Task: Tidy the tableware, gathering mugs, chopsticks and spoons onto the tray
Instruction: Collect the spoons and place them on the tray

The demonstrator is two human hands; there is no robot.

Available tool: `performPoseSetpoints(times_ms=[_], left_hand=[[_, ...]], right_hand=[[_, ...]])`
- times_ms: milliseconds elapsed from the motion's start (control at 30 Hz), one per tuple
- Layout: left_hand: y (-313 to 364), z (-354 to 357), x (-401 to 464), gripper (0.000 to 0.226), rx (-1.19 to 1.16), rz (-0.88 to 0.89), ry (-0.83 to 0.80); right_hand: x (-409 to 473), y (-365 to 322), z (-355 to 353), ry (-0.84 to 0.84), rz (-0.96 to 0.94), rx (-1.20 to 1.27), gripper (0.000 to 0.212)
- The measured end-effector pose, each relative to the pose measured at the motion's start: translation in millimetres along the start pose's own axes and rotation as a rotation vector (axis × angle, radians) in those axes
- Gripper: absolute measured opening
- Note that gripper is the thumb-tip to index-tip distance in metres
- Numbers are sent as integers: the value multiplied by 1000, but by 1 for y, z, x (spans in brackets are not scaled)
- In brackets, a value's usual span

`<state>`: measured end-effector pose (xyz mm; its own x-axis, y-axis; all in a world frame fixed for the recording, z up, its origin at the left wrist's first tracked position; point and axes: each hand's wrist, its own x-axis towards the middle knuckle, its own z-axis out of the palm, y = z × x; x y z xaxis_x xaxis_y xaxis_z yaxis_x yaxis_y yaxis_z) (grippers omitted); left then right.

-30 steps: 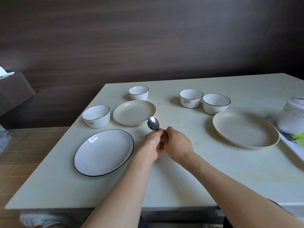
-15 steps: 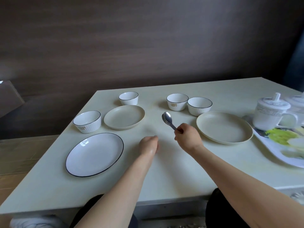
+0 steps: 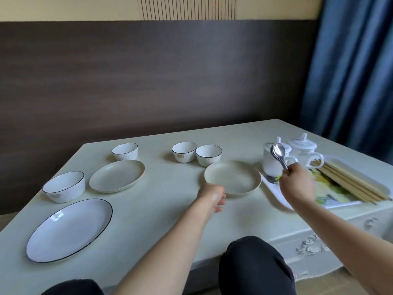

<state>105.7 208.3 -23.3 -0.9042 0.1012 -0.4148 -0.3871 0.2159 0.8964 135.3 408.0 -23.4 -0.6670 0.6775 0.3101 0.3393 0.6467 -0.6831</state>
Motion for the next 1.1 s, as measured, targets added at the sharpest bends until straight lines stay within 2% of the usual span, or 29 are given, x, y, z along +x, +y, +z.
performPoseSetpoints(times_ms=[200, 367, 533, 667, 833, 967, 1033, 1100], left_hand=[[-1, 20, 9, 14, -27, -80, 4], [-8, 15, 29, 15, -73, -115, 63], [-18, 8, 45, 22, -97, -127, 81], [-21, 4, 55, 30, -75, -145, 93], [-22, 6, 60, 23, -35, -152, 121], [-21, 3, 59, 24, -51, -154, 79], [-20, 0, 57, 25, -59, -159, 48], [-20, -5, 56, 27, -51, -157, 39]], right_hand=[[25, 57, -12, -65, 252, -263, 9], [41, 77, 2, -123, 303, -446, 15], [49, 82, 19, -120, 307, -547, 30], [52, 86, 23, -104, 240, -652, 36], [50, 89, 20, -106, 143, -752, 36], [47, 84, 17, -112, 145, -794, 39], [44, 76, 16, -74, 131, -792, 38], [41, 62, 17, -23, 41, -737, 33]])
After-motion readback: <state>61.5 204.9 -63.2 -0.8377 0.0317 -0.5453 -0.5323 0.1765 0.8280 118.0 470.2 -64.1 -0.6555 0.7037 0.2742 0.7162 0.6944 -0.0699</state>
